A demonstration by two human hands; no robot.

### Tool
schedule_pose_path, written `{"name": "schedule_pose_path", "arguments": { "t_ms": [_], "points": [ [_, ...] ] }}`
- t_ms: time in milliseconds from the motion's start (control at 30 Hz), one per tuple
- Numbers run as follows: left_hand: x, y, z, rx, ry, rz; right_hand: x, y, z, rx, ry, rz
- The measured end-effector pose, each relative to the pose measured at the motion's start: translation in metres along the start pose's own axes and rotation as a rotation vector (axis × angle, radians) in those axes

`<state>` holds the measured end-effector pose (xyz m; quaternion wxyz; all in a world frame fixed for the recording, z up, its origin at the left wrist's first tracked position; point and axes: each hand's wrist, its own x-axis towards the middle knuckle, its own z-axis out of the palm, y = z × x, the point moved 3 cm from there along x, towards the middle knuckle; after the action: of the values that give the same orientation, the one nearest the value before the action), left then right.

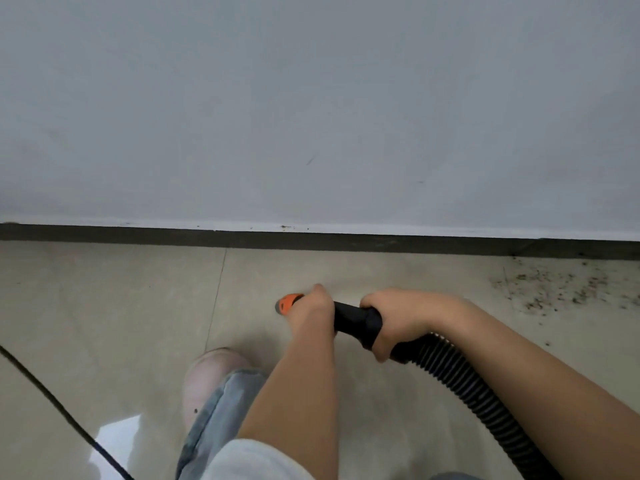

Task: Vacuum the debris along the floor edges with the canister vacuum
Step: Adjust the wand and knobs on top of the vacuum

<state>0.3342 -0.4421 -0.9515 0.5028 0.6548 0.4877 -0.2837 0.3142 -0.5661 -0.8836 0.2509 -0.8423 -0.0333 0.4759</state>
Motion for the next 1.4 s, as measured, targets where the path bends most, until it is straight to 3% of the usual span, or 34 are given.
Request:
{"name": "schedule_pose_path", "arguments": {
  "t_ms": [200,400,500,833,1067,1400],
  "points": [
    [-0.034,-0.004,0.053,0.08,-0.151,0.019,-0.037,0.05,0.006,0.2,0.08,0.099],
    [-0.059,-0.015,0.112,0.225,-0.284,0.234,-0.073,0.1,0.015,0.356,0.205,0.201],
    [-0.08,-0.029,0.142,0.344,-0.369,0.251,-0.094,0.127,0.03,0.434,0.284,0.269],
    [-0.117,-0.086,0.195,0.806,-0.384,0.492,-0.127,0.159,0.106,0.616,0.555,0.444],
    [-0.113,-0.101,0.195,1.084,-0.373,0.634,-0.114,0.141,0.143,0.679,0.612,0.503],
    [-0.115,-0.12,0.2,1.07,-0.461,0.712,-0.11,0.155,0.178,0.889,0.724,0.506]
  ]
}}
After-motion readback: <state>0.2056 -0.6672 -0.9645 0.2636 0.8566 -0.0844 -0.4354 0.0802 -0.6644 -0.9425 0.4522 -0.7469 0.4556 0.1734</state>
